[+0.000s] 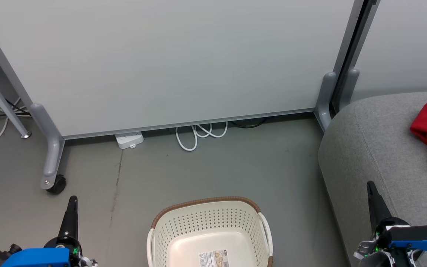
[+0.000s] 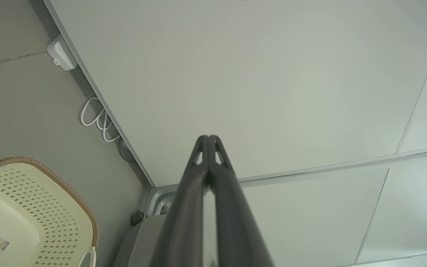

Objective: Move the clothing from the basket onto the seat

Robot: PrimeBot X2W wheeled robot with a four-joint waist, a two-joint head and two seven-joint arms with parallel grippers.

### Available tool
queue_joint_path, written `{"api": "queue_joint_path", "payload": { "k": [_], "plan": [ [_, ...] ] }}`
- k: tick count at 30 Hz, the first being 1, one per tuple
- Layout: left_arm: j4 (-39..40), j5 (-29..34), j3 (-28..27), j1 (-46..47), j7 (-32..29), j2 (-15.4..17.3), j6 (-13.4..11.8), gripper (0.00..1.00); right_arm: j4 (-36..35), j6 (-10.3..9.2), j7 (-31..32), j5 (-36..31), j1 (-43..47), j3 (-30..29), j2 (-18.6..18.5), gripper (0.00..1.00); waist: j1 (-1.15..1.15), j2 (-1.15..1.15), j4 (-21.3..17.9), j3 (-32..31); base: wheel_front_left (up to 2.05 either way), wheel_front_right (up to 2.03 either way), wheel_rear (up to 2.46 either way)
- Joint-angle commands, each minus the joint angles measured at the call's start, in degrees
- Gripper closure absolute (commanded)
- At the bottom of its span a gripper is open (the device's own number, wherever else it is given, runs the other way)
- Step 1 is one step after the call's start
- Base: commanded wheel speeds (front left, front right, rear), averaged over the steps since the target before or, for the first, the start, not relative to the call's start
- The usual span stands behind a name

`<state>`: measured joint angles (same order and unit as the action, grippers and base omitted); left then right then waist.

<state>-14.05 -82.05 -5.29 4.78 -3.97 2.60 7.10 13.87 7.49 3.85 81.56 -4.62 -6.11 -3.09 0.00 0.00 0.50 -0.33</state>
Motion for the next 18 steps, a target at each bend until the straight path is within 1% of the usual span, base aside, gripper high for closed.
{"api": "queue_joint_path", "payload": {
  "k": [1,18],
  "plan": [
    [0.18,-1.13,-0.42,1.22,-0.34,0.4,0.2,1.0,-0.13,0.0,0.4,1.32,-0.89,-0.2,0.14,1.0,0.0,0.0,-0.03,0.02,0.0,0.0,0.0],
    [0.03,-8.14,-1.21,1.62,-2.13,0.42,0.48,1.0,0.11,0.0,2.25,8.58,-1.67,-0.44,0.27,1.0,0.0,0.0,-0.37,0.37,0.0,0.0,0.0]
  ]
}}
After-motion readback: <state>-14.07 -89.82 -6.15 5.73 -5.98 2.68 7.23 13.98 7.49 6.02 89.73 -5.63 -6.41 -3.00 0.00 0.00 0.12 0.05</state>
